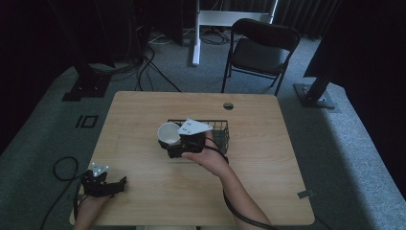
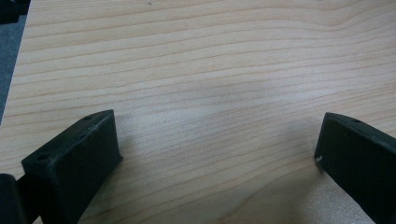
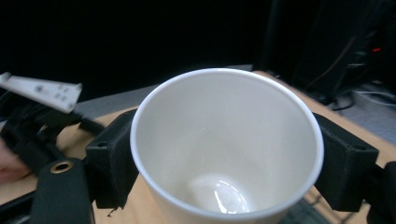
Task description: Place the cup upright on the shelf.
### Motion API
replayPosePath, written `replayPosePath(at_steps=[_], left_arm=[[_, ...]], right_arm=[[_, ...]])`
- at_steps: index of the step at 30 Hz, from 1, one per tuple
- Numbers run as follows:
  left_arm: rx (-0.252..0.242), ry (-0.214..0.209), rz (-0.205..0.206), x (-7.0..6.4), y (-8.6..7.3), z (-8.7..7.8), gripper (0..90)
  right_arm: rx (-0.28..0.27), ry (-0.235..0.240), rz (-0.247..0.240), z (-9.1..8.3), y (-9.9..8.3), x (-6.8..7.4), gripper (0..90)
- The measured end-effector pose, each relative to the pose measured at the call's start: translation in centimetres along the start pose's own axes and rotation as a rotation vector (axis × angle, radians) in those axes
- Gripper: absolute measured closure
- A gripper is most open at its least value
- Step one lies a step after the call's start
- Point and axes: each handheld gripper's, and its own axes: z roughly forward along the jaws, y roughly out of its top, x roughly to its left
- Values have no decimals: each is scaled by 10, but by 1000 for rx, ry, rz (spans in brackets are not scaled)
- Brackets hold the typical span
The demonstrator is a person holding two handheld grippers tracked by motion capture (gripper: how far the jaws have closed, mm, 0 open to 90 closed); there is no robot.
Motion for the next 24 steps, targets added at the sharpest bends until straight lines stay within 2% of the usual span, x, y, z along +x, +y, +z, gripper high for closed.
replayPosePath(at_steps=[4, 14, 24], left_arm=[[0, 0, 0, 0, 0, 0, 1], [0, 0, 0, 0, 0, 0, 1], [0, 0, 0, 0, 0, 0, 1]], right_arm=[[-9, -47, -13, -8, 7, -9, 199], [-35, -170, 25, -27, 13, -38, 199], [-2, -259, 62, -40, 4, -65, 199]])
